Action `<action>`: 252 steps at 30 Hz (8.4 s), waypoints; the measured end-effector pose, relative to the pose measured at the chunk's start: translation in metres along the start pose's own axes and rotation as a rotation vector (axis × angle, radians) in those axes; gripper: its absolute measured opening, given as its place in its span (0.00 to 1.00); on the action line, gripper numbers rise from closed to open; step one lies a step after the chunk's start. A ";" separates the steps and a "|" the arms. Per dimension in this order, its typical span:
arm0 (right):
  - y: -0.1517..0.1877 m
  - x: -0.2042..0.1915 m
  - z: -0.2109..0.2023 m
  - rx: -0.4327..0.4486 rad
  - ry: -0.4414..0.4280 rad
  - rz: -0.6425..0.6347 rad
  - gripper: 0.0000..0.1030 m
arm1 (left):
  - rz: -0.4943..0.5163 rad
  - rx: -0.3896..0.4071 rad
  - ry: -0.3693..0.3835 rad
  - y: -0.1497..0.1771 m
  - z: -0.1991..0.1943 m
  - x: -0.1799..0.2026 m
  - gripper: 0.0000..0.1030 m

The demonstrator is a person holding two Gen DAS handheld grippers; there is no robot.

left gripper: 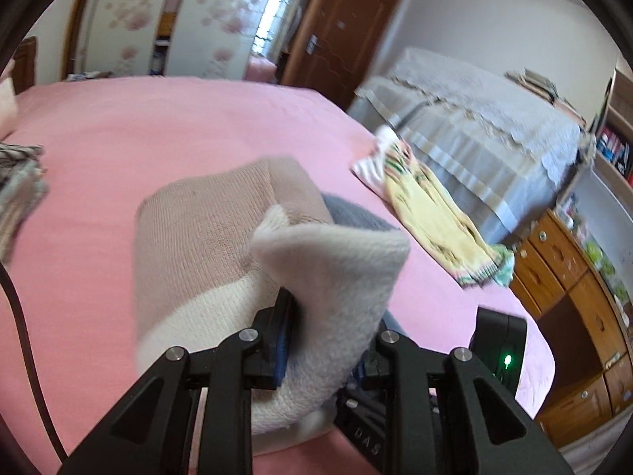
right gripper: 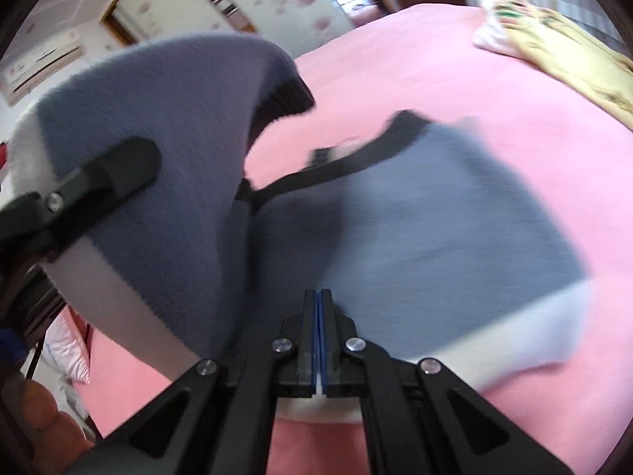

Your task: Fold small clothes

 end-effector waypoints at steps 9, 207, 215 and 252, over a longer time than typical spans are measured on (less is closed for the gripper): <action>-0.015 0.053 -0.008 -0.021 0.008 0.054 0.00 | 0.031 -0.124 -0.019 0.039 0.047 0.044 0.22; -0.052 0.043 0.036 -0.277 -0.156 -0.099 0.51 | -0.056 -0.408 -0.123 0.001 0.100 -0.080 0.71; -0.046 -0.014 0.002 -0.230 -0.134 -0.244 0.46 | 0.052 -0.368 -0.194 -0.026 0.038 -0.076 0.69; -0.082 -0.474 0.231 -0.121 -0.244 -0.300 0.45 | 0.030 -0.273 -0.555 -0.224 -0.106 -0.534 0.73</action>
Point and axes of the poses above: each gripper's, at about its wrist camera, not at the fingertips, and z roughly the way its jaws point, x to its right, y to its underside, the point moved 3 cm from there along z, roughly the way its jaws point, and after that the axes turned 7 degrees about x, right-handed, at the moved point
